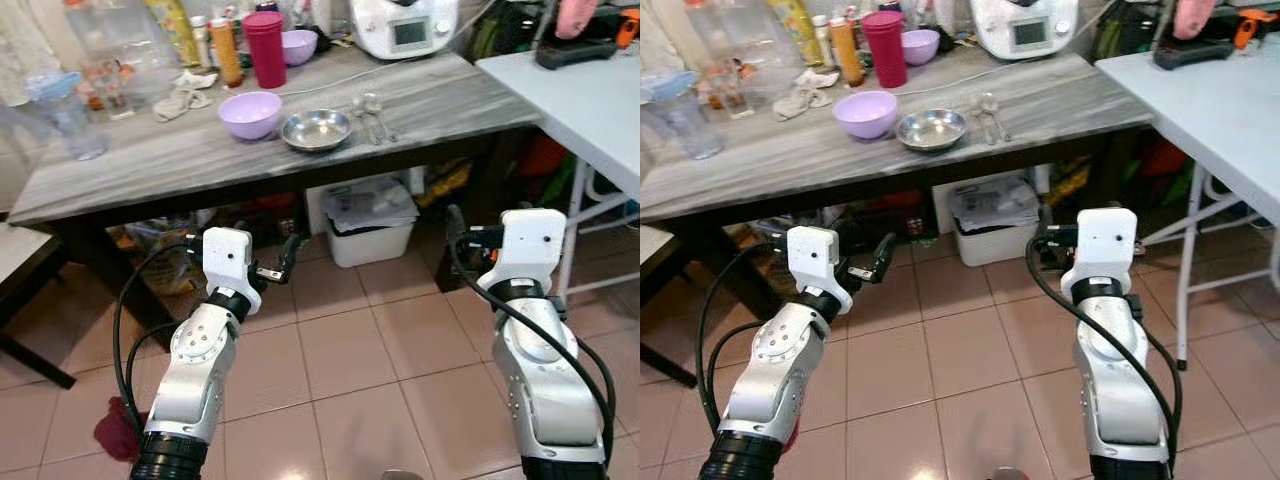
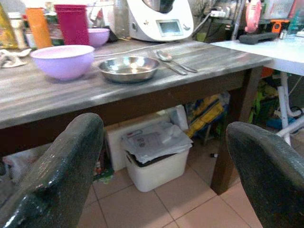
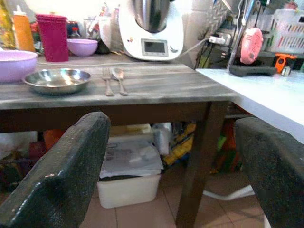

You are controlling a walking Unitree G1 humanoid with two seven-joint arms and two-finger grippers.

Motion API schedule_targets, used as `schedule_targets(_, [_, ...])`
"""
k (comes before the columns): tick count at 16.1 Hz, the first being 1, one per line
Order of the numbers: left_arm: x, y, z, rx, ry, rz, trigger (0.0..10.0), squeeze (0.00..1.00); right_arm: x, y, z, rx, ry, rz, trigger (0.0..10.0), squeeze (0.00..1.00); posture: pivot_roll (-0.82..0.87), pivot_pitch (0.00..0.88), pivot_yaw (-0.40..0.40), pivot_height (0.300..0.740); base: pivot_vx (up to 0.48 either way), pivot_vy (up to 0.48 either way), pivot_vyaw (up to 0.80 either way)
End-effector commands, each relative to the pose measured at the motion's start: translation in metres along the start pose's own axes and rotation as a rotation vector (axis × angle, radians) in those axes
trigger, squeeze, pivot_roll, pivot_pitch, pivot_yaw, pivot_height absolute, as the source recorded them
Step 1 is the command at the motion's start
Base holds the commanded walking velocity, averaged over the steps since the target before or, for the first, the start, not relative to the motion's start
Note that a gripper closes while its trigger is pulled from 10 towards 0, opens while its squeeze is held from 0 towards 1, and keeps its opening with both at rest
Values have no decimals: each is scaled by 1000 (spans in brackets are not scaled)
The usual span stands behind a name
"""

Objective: Setting the table

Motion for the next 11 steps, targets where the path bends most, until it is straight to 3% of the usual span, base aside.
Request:
schedule_targets(1, [-4,3,4,-15,-12,-4,10000,0,2,-1,1,6,8,4,10000,0,-250,104,84,740,0,-405,0])
schedule_targets(5, [-9,-4,1,-2,-24,-8,10000,0,8,-3,1,3,10,52,10000,0,-249,107,94,740,0,-420,0])
schedule_targets(11, [-2,-5,1,2,-9,4,10000,0,14,-6,0,1,9,34,10000,0,-234,110,108,740,0,-480,78])
Point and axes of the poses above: a point about 5 cm out from each wrist's last joint towards the gripper, its own z axis pointing out of the wrist towards the gripper, its own y axis along the axis of the wrist's last joint, x = y × z, the point moved 5 cm from there along z, pointing out of the wrist towards the gripper
